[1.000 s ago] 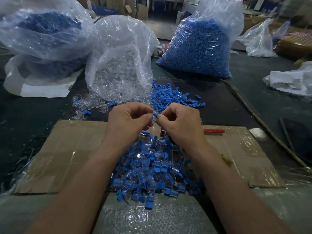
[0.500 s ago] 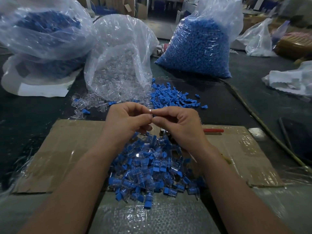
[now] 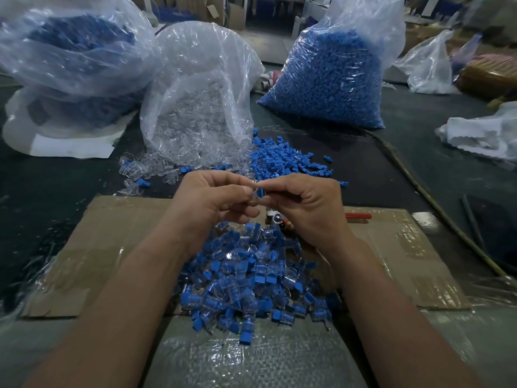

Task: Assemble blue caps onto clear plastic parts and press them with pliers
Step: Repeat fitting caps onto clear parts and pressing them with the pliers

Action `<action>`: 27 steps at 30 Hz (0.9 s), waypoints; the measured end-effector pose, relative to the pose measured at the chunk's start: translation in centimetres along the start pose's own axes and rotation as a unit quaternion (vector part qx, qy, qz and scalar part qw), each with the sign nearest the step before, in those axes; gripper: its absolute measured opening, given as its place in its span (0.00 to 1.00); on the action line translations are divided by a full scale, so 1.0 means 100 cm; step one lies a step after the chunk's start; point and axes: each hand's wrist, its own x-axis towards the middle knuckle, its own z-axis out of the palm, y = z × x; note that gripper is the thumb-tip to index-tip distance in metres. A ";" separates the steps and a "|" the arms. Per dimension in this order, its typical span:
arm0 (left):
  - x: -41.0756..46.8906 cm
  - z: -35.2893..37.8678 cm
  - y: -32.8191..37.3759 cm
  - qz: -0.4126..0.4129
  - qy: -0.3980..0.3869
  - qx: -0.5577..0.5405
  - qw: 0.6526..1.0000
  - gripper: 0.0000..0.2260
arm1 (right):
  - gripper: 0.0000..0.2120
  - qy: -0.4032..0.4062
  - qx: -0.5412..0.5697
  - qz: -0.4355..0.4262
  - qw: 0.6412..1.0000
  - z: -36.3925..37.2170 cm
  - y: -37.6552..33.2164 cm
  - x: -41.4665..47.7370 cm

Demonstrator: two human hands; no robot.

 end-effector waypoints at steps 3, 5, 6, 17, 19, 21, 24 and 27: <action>0.000 0.000 -0.001 -0.002 -0.002 -0.002 1.000 0.06 | 0.11 -0.004 -0.003 -0.007 1.000 -0.001 -0.001 0.001; 0.000 0.000 -0.001 -0.004 -0.005 0.004 1.000 0.05 | 0.11 -0.007 -0.012 -0.014 1.000 -0.002 -0.002 0.001; 0.000 0.000 -0.002 -0.005 -0.006 0.009 1.000 0.04 | 0.12 -0.010 -0.017 -0.016 1.000 -0.002 -0.002 0.001; 0.003 -0.004 -0.004 0.021 0.046 0.013 0.999 0.07 | 0.14 -0.070 -0.134 0.193 0.969 -0.038 0.007 0.004; 0.004 -0.004 -0.003 0.022 0.052 0.013 0.998 0.06 | 0.14 -0.104 -0.169 0.248 0.948 -0.054 0.014 0.002; 0.004 -0.004 -0.004 0.021 0.056 0.013 0.998 0.05 | 0.19 -0.163 -0.192 0.297 0.921 -0.065 0.019 0.001; 0.006 -0.005 -0.005 0.021 0.058 0.013 0.998 0.04 | 0.28 -0.262 -0.201 0.360 0.873 -0.070 0.020 -0.003; 0.007 -0.006 -0.006 0.021 0.059 0.010 0.998 0.04 | 0.37 -0.319 -0.254 0.366 0.837 -0.064 0.021 -0.005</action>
